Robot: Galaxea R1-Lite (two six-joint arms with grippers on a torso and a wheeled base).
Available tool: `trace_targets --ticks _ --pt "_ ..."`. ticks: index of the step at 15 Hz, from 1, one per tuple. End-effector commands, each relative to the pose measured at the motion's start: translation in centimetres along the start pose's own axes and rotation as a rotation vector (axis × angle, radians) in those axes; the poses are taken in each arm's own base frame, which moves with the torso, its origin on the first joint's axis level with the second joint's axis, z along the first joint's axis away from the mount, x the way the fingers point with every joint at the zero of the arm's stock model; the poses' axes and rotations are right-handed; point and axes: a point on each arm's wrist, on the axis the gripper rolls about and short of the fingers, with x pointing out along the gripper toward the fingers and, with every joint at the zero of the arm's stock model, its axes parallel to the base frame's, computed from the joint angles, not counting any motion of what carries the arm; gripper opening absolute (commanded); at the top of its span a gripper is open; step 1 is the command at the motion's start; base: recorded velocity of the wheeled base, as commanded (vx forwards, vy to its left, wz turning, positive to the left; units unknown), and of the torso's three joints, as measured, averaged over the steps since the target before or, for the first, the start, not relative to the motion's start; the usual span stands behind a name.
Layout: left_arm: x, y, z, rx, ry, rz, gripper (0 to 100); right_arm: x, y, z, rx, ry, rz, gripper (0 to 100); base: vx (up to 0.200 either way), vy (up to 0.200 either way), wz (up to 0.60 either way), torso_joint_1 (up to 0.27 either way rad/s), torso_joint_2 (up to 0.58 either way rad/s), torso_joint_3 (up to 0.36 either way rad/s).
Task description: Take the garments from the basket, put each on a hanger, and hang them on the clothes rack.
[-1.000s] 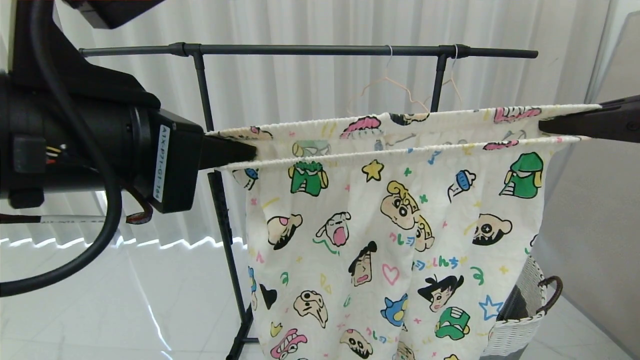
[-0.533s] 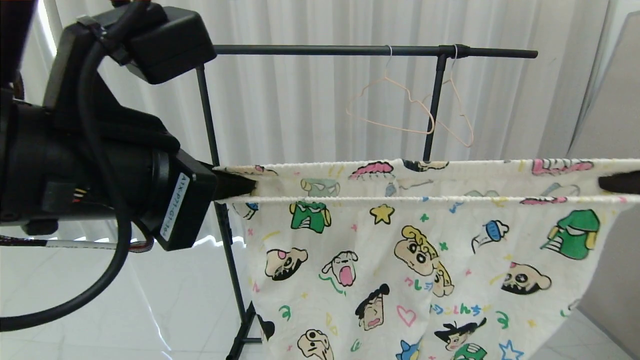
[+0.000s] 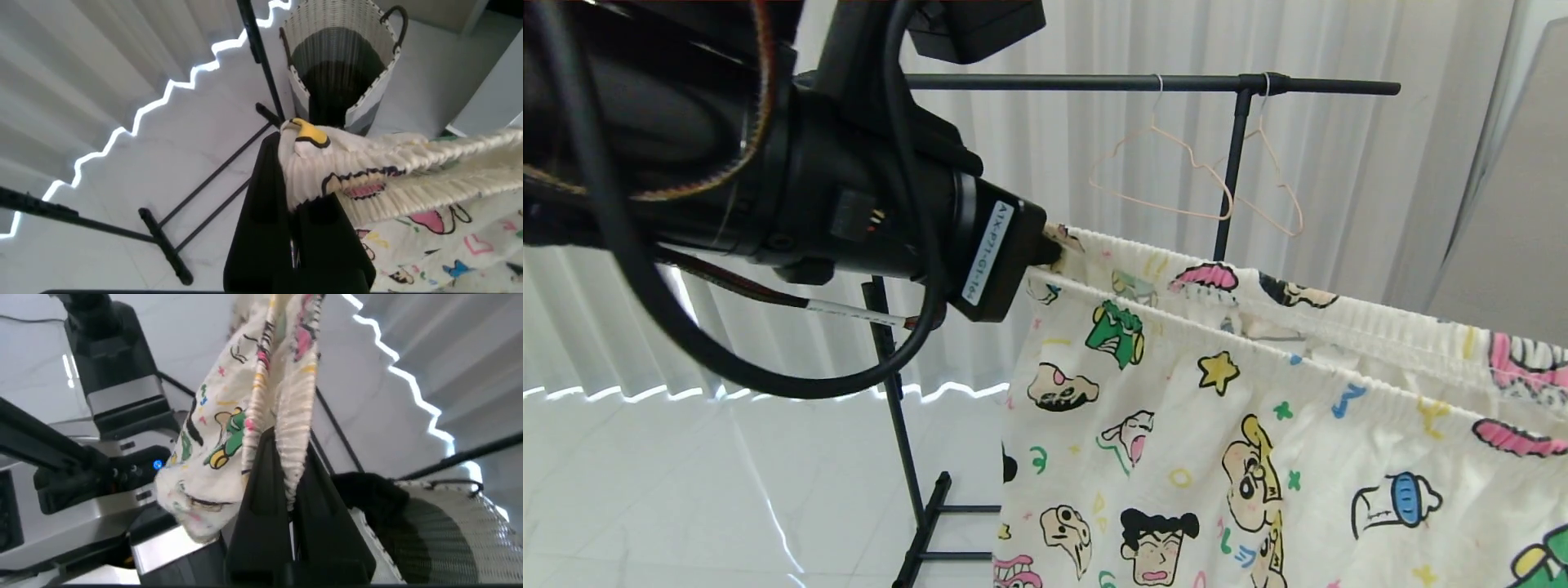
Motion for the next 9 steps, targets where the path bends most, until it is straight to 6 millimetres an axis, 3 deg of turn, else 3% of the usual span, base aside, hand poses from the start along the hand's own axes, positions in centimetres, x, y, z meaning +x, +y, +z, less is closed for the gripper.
trace_targets --ticks 1,9 --pt "1.80 -0.17 0.13 0.003 0.026 -0.007 0 0.98 0.06 0.03 -0.008 0.013 0.018 0 0.000 0.000 0.00 0.000 0.00 0.000" --pt "0.93 -0.23 -0.04 0.008 0.019 -0.012 0 0.93 -0.69 0.04 0.026 0.018 -0.084 0 0.000 0.000 0.00 0.000 0.00 0.000"
